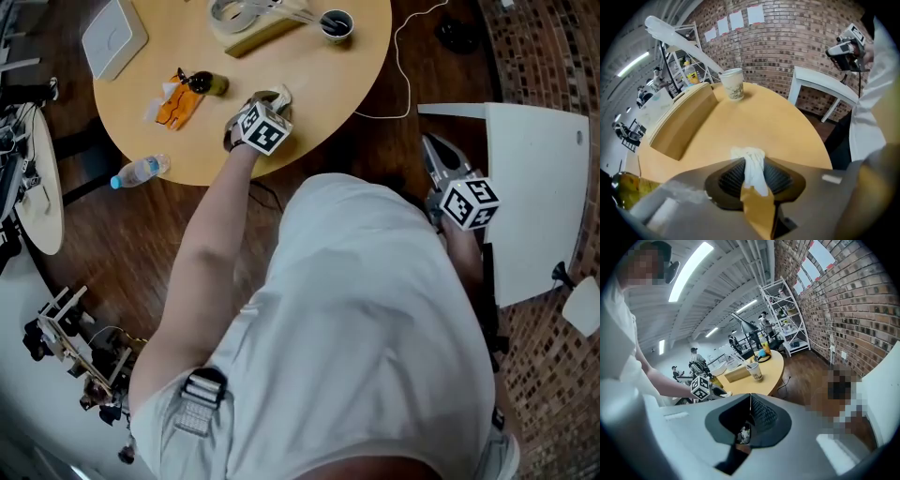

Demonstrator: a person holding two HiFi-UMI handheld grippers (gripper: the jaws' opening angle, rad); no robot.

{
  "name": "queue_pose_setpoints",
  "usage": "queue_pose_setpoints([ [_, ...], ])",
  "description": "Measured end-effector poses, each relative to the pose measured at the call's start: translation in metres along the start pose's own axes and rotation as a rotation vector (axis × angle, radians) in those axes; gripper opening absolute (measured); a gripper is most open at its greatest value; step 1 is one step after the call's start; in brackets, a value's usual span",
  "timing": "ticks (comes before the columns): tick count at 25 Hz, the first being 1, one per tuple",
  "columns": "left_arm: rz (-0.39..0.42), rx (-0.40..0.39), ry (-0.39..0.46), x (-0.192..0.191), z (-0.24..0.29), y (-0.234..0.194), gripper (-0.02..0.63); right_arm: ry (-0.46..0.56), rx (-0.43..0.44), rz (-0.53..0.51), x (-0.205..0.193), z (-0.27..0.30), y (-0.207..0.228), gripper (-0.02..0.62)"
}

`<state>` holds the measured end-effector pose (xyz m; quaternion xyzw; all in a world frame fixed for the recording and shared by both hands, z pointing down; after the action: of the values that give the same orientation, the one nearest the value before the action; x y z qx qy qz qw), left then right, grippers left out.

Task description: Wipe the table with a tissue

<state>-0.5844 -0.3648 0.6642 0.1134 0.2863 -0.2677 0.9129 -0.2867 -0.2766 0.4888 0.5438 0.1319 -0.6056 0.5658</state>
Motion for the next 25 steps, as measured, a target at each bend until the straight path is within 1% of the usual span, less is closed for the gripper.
queue_pose_setpoints([
  [1, -0.024, 0.017, 0.001, -0.001, 0.0, -0.004, 0.107, 0.005, -0.005, 0.0, 0.0, -0.002, -0.001, 0.009],
  [4, -0.117, 0.027, 0.023, -0.001, -0.002, -0.006, 0.087, 0.02, -0.027, -0.001, -0.001, -0.008, -0.003, 0.009],
  [5, -0.163, 0.016, 0.049, 0.002, -0.005, -0.005, 0.087, 0.028, -0.04, 0.001, -0.001, -0.012, -0.002, 0.009],
  [7, -0.266, -0.019, 0.136, 0.017, -0.013, 0.003, 0.087, 0.051, -0.074, 0.01, -0.004, -0.022, 0.003, 0.009],
  [8, -0.313, -0.045, 0.185, 0.026, -0.016, 0.009, 0.087, 0.065, -0.095, 0.02, -0.006, -0.028, 0.006, 0.009],
  [10, -0.404, -0.121, 0.267, 0.043, -0.021, 0.029, 0.089, 0.089, -0.14, 0.048, -0.015, -0.039, 0.012, 0.009],
  [13, -0.533, -0.25, 0.368, 0.072, -0.026, 0.067, 0.09, 0.121, -0.206, 0.084, -0.026, -0.062, 0.021, 0.009],
  [15, -0.596, -0.339, 0.423, 0.098, -0.025, 0.091, 0.089, 0.158, -0.257, 0.103, -0.029, -0.082, 0.029, 0.009],
  [16, -0.605, -0.394, 0.441, 0.111, -0.024, 0.106, 0.089, 0.18, -0.286, 0.114, -0.031, -0.093, 0.033, 0.009],
  [19, -0.546, -0.576, 0.467, 0.148, -0.023, 0.154, 0.089, 0.246, -0.367, 0.151, -0.039, -0.126, 0.042, 0.009],
  [20, -0.538, -0.63, 0.476, 0.159, -0.023, 0.168, 0.089, 0.262, -0.386, 0.162, -0.042, -0.136, 0.045, 0.009],
  [23, -0.591, -0.759, 0.503, 0.192, -0.023, 0.207, 0.089, 0.302, -0.424, 0.2, -0.053, -0.168, 0.057, 0.009],
  [25, -0.615, -0.81, 0.504, 0.211, -0.02, 0.233, 0.087, 0.327, -0.449, 0.224, -0.06, -0.192, 0.066, 0.009],
])
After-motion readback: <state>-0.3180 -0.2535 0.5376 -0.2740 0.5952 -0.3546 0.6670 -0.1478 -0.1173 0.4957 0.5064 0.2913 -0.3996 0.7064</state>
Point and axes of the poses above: the fingertips, and each gripper's own axes: z forward along the fingers, y to its right, x out of its top, the point moved 1 cm from there along -z, backward along the fingers, and after that the axes turned 11 degrees about y, right-handed, at the moved point
